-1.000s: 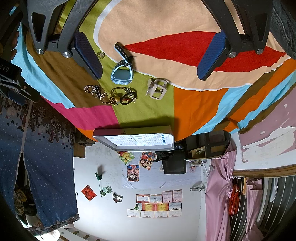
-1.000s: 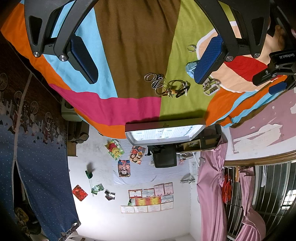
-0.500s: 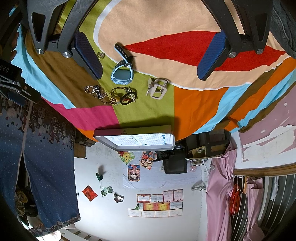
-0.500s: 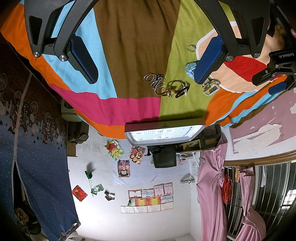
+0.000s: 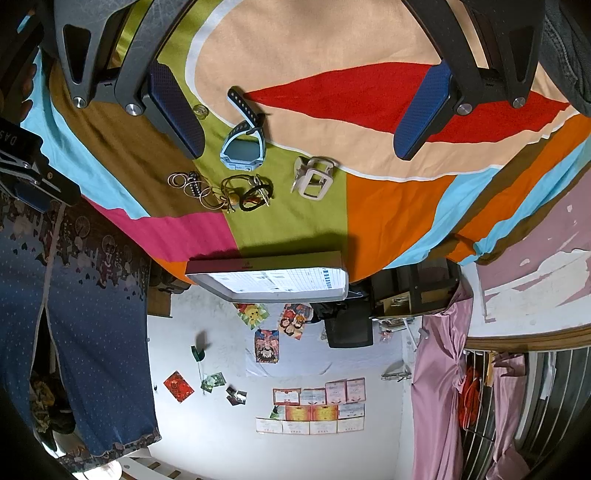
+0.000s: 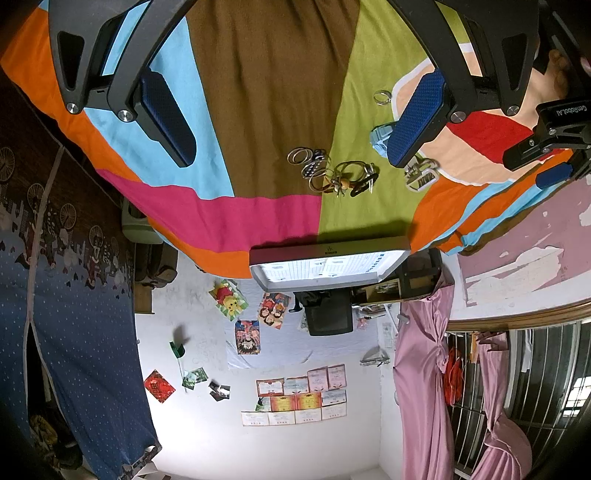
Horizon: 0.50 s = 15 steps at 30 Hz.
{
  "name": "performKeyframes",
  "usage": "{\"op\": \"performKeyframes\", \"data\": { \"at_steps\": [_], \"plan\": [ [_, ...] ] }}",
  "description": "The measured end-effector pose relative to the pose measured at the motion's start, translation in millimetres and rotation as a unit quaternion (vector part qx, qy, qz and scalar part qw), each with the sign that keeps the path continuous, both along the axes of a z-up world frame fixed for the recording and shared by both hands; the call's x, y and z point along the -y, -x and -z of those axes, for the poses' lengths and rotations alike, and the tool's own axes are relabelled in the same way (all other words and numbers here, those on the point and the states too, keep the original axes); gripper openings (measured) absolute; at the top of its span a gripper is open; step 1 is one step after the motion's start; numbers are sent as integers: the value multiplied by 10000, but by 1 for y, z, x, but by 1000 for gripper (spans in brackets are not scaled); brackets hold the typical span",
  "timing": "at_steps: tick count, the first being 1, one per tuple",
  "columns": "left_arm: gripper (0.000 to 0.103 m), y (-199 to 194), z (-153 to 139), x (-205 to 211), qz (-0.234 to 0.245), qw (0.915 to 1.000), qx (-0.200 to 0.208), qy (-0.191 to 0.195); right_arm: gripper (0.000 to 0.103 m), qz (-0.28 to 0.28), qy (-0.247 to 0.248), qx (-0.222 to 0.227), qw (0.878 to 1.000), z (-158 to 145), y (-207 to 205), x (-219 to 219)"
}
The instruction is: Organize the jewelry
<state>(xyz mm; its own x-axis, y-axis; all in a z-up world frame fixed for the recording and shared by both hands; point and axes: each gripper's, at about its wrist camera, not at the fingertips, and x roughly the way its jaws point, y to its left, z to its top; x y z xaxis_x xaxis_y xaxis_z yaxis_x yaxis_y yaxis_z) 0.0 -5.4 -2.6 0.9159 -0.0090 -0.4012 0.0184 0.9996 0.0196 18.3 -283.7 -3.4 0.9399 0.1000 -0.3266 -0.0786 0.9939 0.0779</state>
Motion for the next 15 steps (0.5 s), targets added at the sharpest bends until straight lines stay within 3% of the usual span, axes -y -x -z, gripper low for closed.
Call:
{"op": "performKeyframes", "data": {
  "at_steps": [10, 15],
  "plan": [
    [103, -8, 9, 1, -98, 9998, -199, 4, 102, -3, 10, -38, 10000, 3, -4, 0],
    [103, -30, 12, -13, -76, 9970, -717, 270, 102, -119, 52, -345, 9993, 13, -11, -4]
  ]
}}
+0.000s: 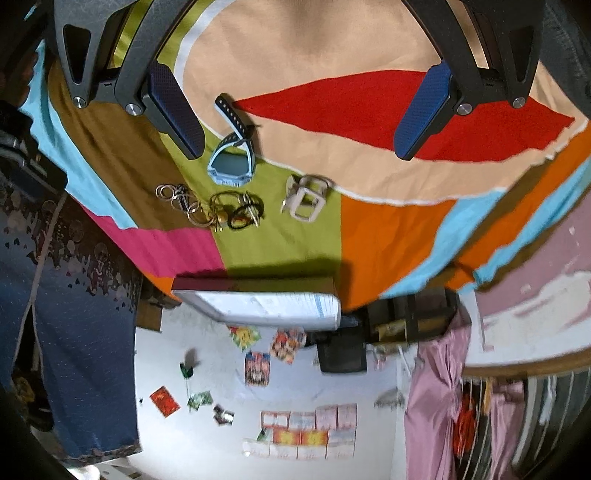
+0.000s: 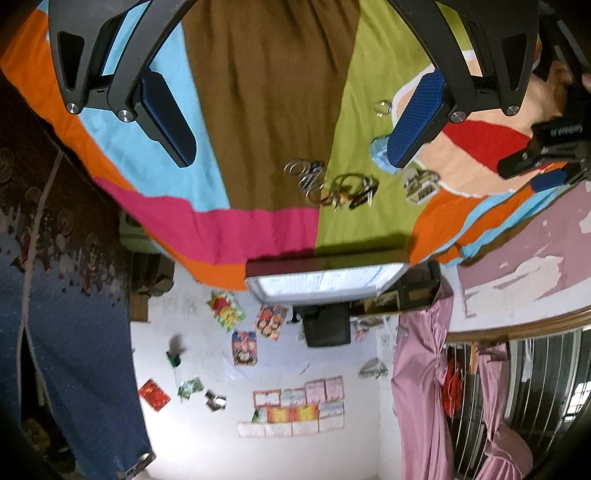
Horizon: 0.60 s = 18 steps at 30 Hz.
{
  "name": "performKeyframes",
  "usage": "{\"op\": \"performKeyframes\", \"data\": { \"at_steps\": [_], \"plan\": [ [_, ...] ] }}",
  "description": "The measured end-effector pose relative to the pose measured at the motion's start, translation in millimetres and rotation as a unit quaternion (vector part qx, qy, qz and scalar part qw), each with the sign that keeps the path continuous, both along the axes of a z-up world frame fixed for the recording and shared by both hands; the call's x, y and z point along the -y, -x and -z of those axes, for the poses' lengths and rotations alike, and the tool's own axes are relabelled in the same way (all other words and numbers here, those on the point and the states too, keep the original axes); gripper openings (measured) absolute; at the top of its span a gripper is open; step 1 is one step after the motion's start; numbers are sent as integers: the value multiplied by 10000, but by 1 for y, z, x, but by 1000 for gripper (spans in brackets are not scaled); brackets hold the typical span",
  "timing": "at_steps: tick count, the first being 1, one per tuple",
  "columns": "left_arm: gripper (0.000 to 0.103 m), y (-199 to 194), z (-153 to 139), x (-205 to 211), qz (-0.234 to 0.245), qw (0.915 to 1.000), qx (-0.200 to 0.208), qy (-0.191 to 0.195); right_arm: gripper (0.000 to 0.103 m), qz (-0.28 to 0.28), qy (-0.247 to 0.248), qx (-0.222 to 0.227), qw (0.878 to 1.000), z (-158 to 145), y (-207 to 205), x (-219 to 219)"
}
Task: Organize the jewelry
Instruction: 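Lower the left tool onto the light-blue smartwatch and close on it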
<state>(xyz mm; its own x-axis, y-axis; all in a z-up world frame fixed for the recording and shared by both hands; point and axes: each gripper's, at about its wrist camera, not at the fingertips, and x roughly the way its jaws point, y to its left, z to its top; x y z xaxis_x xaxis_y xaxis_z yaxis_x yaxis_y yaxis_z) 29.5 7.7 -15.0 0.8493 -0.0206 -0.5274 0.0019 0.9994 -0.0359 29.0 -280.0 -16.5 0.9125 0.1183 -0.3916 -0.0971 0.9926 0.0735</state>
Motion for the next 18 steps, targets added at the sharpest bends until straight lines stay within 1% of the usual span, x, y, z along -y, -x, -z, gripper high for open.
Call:
{"op": "performKeyframes", "data": {
  "at_steps": [2, 4, 6, 12, 13, 14, 15, 16, 17, 18],
  "plan": [
    [103, -12, 3, -5, 7, 9996, -261, 130, 102, -73, -20, -204, 9998, 5, -5, -3],
    [103, -21, 7, -12, 49, 9984, -452, 350, 102, -169, 7, -341, 9993, 11, -9, -9],
    [103, -28, 8, -14, 150, 9975, -514, 459, 102, -267, 63, -395, 9988, 13, -13, -17],
    [103, -56, 5, -7, 628, 9944, -771, 366, 101, -746, 161, -685, 9947, 20, -30, -37],
    [103, -62, 5, -5, 719, 9932, -849, 344, 100, -809, 182, -748, 9937, 22, -33, -39],
    [100, -69, 7, -5, 805, 9917, -940, 363, 95, -905, 216, -838, 9921, 25, -36, -43],
    [93, -74, 9, -4, 875, 9902, -1016, 400, 91, -974, 246, -932, 9906, 29, -40, -46],
    [90, -80, 12, -4, 952, 9881, -1115, 467, 83, -1015, 260, -1008, 9894, 30, -41, -47],
    [87, -87, 16, -4, 1029, 9855, -1235, 545, 78, -1075, 281, -1113, 9876, 33, -44, -51],
    [85, -92, 19, -3, 1077, 9835, -1324, 606, 76, -1113, 287, -1203, 9861, 36, -48, -52]
  ]
}}
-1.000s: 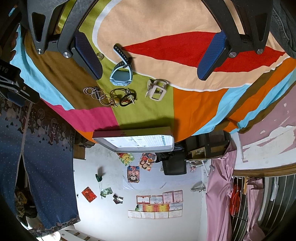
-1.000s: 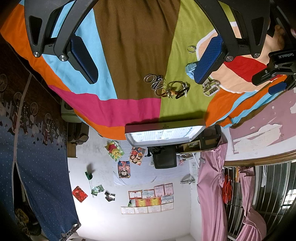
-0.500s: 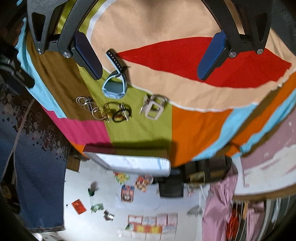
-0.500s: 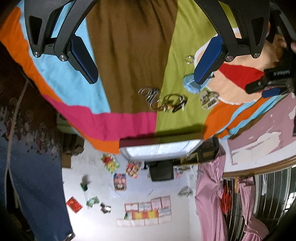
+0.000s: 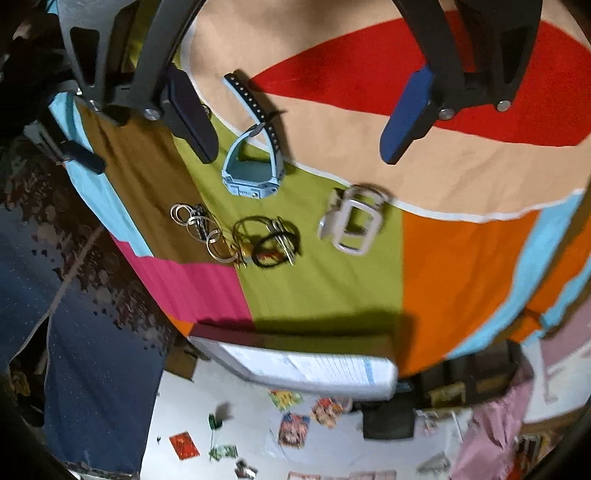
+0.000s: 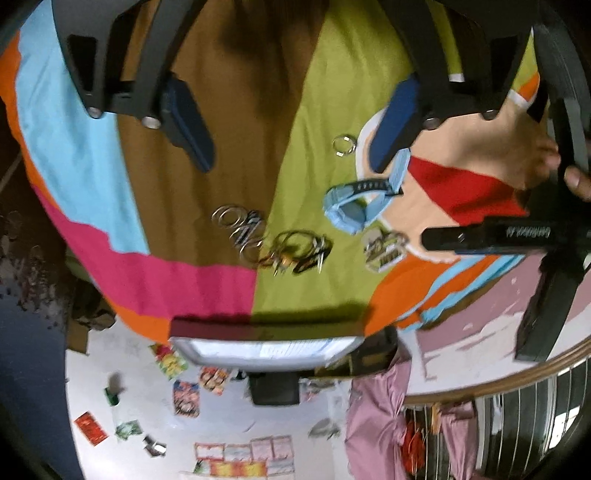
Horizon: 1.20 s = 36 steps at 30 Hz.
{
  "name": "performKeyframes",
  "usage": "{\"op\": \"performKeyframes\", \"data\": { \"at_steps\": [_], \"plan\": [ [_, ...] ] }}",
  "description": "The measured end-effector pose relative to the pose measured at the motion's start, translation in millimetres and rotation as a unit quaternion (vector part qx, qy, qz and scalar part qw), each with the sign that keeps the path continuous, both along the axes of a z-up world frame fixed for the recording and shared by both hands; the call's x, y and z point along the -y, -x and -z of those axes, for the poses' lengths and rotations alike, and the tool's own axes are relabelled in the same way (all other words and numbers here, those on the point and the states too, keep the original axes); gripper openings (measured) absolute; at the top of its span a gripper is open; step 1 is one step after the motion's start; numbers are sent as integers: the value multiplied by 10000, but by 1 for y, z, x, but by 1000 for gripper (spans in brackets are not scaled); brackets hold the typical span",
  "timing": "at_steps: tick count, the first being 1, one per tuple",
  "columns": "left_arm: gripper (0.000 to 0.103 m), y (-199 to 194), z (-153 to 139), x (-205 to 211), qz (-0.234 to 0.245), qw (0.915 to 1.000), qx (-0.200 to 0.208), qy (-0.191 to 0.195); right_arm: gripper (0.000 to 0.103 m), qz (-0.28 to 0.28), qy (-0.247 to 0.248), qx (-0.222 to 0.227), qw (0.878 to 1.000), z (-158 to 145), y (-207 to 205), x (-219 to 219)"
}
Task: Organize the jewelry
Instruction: 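Lower the left tool onto the light-blue smartwatch and close on it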
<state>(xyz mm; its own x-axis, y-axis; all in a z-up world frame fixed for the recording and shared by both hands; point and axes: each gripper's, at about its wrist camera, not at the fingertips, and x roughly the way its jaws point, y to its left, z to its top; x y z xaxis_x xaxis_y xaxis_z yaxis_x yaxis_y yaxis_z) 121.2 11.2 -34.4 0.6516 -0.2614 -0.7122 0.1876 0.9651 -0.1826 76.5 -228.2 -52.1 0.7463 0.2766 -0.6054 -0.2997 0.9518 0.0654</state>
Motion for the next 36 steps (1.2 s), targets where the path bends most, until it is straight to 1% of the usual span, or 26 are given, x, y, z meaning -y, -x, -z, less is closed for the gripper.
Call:
{"op": "performKeyframes", "data": {
  "at_steps": [1, 2, 3, 4, 5, 6, 7, 8, 9, 11, 13, 14, 15, 17, 19, 21, 24, 27, 28, 29, 30, 33, 36],
  "plan": [
    [83, -5, 4, 0, 39, 9999, -84, 68, 73, -41, -28, -85, 10000, 3, -3, -2],
    [79, -9, 8, 0, 92, 9997, -170, 151, 69, -84, -83, -158, 9998, 6, -6, -4],
    [73, -13, 13, 0, 139, 9994, -242, 215, 66, -133, -122, -233, 9996, 8, -10, -6],
    [71, -16, 17, 1, 192, 9989, -327, 282, 62, -181, -135, -291, 9993, 10, -13, -9],
    [65, -20, 21, 3, 257, 9983, -412, 330, 59, -231, -135, -342, 9991, 14, -17, -12],
    [59, -22, 25, 5, 301, 9978, -476, 348, 58, -279, -132, -394, 9987, 16, -19, -16],
    [57, -25, 27, 6, 332, 9975, -522, 353, 55, -331, -148, -445, 9984, 18, -21, -19],
    [52, -29, 31, 8, 392, 9968, -583, 392, 51, -393, -165, -502, 9978, 21, -23, -22],
    [46, -32, 33, 9, 428, 9963, -622, 422, 50, -439, -167, -547, 9974, 23, -25, -24],
    [38, -39, 37, 10, 507, 9946, -725, 536, 44, -549, -153, -629, 9964, 27, -27, -30],
    [32, -44, 42, 9, 572, 9924, -824, 708, 42, -637, -98, -733, 9952, 32, -31, -39],
    [27, -46, 44, 9, 603, 9914, -867, 767, 41, -656, -75, -779, 9948, 35, -33, -41],
    [24, -48, 46, 10, 643, 9903, -916, 822, 40, -670, -75, -828, 9943, 38, -34, -44],
    [20, -53, 52, 12, 785, 9861, -1066, 1003, 34, -652, -103, -956, 9932, 43, -38, -47],
    [19, -57, 56, 14, 810, 9844, -1122, 1088, 32, -603, -145, -1013, 9929, 47, -40, -49],
    [13, -60, 58, 12, 821, 9824, -1174, 1197, 32, -600, -172, -1017, 9929, 50, -40, -51],
    [12, -60, 60, 6, 772, 9780, -1285, 1448, 30, -631, -170, -1082, 9920, 54, -40, -54],
    [12, -61, 64, 5, 748, 9754, -1382, 1545, 27, -620, -181, -1107, 9918, 55, -41, -56],
    [11, -62, 64, 5, 752, 9748, -1406, 1560, 25, -618, -183, -1109, 9917, 56, -41, -55],
    [11, -62, 65, 5, 744, 9743, -1423, 1579, 20, -610, -180, -1109, 9918, 56, -41, -55],
    [10, -62, 65, 5, 727, 9739, -1437, 1597, 18, -587, -180, -1109, 9919, 56, -42, -56],
    [8, -60, 65, 2, 669, 9725, -1468, 1677, 18, -556, -290, -1119, 9917, 57, -41, -53],
    [7, -57, 65, -3, 612, 9682, -1573, 1845, 18, -546, -332, -1054, 9924, 56, -36, -51]
  ]
}}
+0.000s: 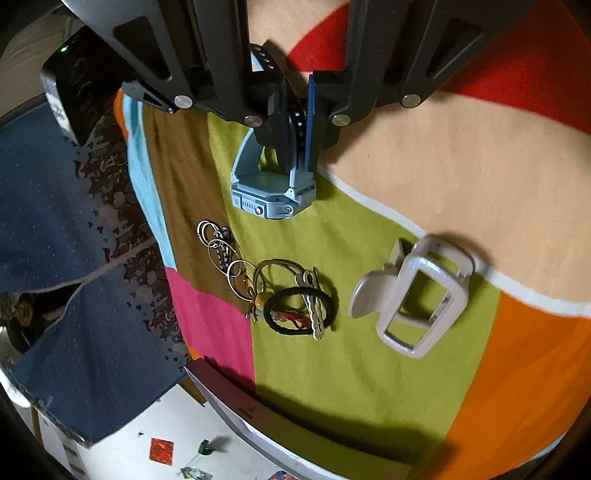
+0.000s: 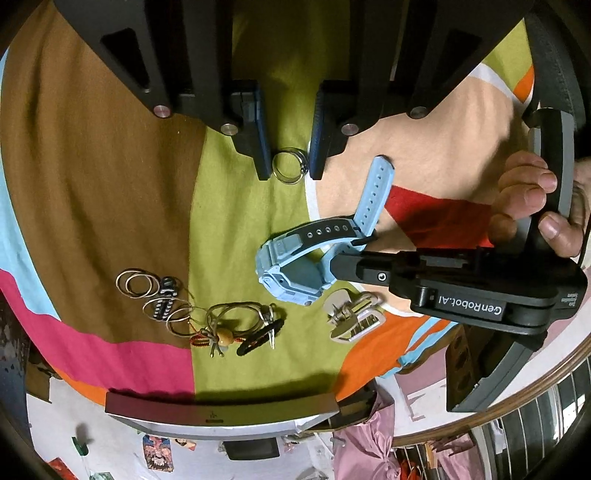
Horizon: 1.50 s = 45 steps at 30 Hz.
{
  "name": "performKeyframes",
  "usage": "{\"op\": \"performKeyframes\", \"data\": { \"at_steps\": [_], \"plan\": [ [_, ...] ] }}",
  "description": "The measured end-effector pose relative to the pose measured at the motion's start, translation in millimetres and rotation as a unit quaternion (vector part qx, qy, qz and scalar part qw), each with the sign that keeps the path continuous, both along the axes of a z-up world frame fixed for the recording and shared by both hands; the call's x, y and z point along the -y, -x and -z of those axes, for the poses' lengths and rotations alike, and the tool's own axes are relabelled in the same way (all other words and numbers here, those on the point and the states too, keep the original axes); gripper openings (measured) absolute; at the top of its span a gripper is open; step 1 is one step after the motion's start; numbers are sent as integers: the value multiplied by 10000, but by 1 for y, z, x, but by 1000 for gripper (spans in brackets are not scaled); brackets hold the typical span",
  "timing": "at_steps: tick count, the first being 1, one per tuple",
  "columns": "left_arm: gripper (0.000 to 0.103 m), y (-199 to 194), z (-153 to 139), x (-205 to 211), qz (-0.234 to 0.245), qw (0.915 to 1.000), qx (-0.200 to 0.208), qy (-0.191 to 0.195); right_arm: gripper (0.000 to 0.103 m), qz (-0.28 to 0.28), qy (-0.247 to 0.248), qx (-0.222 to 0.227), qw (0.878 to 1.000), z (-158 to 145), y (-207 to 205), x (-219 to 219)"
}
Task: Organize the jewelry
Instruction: 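Lower the left tool onto the light-blue smartwatch and close on it, then carry the smartwatch with the left tool into the silver tray and release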
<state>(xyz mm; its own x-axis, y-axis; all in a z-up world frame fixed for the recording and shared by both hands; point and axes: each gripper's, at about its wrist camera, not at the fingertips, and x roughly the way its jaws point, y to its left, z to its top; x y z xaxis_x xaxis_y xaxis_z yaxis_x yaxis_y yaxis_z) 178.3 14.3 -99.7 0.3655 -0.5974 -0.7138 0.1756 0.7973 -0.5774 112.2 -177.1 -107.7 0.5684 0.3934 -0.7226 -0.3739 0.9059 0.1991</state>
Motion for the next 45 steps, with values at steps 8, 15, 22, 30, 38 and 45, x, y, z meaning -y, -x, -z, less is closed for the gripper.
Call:
{"op": "performKeyframes", "data": {
  "at_steps": [8, 15, 22, 30, 38, 45],
  "plan": [
    [5, 11, -13, 5, -47, 9999, 107, -101, 18, 20, 129, 483, 9987, -17, 13, 6],
    [5, 12, -28, -1, -189, 9996, 220, -59, 18, 212, 106, 782, 9967, -33, 12, 16],
    [5, -13, -68, -3, -246, 9984, 477, -172, 18, 253, 65, 1089, 9937, -64, -12, 27],
    [5, -93, -118, -23, -831, 9927, 860, -126, 18, 190, 246, 1508, 9881, -121, -96, 33],
    [5, -179, -143, -45, -1473, 9781, 1452, -234, 18, 22, 305, 1754, 9840, -145, -199, 2],
    [5, -227, -128, -55, -1686, 9746, 1384, -503, 18, -78, 335, 1652, 9857, -135, -257, -23]
  ]
}}
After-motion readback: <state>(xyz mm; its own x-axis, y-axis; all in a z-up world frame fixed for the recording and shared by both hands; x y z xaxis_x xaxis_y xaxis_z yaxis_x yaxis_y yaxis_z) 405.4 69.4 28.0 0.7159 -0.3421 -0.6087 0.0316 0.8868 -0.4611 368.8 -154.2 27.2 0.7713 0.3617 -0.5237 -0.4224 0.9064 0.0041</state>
